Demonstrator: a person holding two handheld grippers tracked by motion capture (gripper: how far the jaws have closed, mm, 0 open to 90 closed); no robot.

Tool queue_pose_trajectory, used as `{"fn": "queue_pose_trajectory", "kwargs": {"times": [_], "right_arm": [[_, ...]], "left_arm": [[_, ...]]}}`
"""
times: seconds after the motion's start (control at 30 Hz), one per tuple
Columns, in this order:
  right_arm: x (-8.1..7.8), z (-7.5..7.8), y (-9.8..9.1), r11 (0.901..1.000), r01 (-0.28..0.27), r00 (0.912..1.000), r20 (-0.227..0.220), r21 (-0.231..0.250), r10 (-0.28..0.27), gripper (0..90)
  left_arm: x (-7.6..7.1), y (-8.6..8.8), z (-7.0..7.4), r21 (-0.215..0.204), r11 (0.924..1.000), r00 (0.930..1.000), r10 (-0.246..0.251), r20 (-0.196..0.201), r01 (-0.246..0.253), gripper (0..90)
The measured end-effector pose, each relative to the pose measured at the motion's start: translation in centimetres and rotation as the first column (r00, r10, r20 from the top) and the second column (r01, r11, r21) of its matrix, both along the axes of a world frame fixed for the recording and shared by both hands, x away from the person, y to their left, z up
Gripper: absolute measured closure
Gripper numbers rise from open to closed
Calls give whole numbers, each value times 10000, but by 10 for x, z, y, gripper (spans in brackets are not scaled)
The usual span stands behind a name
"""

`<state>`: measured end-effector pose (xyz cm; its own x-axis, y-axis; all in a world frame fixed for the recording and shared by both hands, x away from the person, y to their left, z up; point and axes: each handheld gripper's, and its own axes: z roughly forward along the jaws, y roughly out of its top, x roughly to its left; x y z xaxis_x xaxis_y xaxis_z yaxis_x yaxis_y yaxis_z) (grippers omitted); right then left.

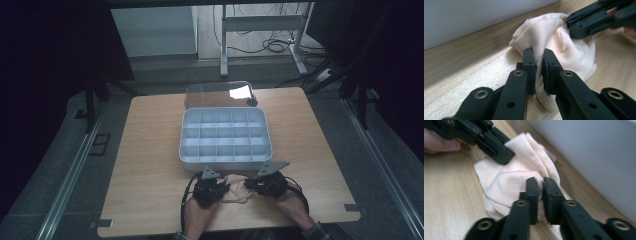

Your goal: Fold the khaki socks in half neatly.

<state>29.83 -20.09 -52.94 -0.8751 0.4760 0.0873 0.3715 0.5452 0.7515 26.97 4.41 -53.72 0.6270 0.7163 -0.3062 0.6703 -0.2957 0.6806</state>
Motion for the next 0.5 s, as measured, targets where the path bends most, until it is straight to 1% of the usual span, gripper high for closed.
{"fn": "queue_pose_trajectory", "kwargs": {"times": [0.1,0.17,0.23,0.3,0.33,0.4,0.47,0.5], "right_arm": [[-3,11,0,9995,-24,9998,213,326,17,876],[-3,19,3,9984,-137,9996,248,544,124,885],[-3,23,12,9985,-308,9989,358,443,292,888],[-1,23,21,9987,-464,9982,393,206,456,888],[0,22,24,9987,-477,9981,390,179,469,888],[1,20,29,9981,-531,9983,263,308,523,890],[0,21,32,9982,-527,9979,379,292,516,890],[0,23,32,9982,-474,9979,447,365,458,890]], "left_arm": [[0,-1,2,27,10000,10000,15,-26,-15,826],[1,-1,2,69,10000,10000,20,-33,-19,826],[1,-2,3,90,9999,10000,50,-29,-49,825],[1,-2,3,166,9999,10000,41,17,-42,822],[0,-2,3,201,9998,10000,43,25,-43,821],[0,-3,3,265,9996,10000,56,43,-57,817],[-1,-4,4,363,9993,9999,52,100,-56,813],[-1,-4,4,387,9992,9999,44,124,-49,812]]}}
